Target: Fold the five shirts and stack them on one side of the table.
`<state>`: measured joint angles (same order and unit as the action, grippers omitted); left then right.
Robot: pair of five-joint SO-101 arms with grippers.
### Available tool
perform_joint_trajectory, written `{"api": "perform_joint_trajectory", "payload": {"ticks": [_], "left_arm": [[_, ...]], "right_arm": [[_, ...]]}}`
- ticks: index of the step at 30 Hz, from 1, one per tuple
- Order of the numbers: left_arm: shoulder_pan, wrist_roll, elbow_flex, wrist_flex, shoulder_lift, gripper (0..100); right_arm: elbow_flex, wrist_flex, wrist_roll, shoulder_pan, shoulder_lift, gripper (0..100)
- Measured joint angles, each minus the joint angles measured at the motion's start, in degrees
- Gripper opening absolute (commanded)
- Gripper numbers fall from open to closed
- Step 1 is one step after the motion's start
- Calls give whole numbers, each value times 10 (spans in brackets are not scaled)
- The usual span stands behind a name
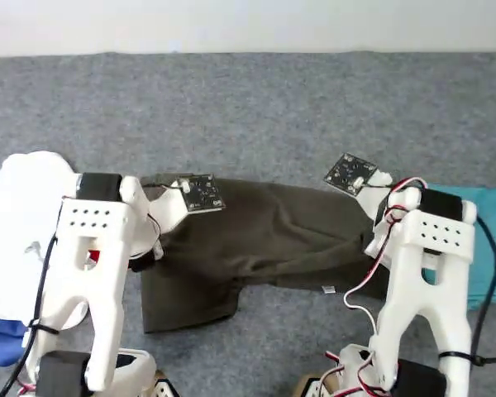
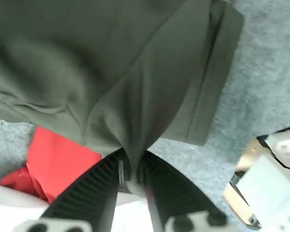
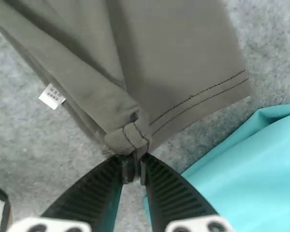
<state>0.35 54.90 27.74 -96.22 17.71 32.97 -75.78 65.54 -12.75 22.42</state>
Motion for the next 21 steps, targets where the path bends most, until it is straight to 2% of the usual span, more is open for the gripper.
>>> {"api": "perform_joint_trajectory", "payload": {"ticks": [3, 5, 7, 9, 17, 19, 21], "left_arm": [[-15, 0, 7, 18, 0, 77], [-22, 0, 7, 20, 4, 115], [-37, 0, 7, 19, 5, 122], [-47, 0, -4, 0, 6, 122], [-76, 6, -55, -25, 55, 118], [-71, -8, -55, -23, 69, 88], [-69, -54, -55, 13, 74, 47]], "right_arm": [[11, 24, 0, 0, 0, 58], [11, 27, 0, -1, 0, 136], [11, 26, 0, -4, 0, 217], [11, 18, 0, -12, 4, 248], [11, -4, 0, -20, 80, 246], [11, 7, -17, -19, 91, 208], [11, 33, -56, -11, 92, 121]]}}
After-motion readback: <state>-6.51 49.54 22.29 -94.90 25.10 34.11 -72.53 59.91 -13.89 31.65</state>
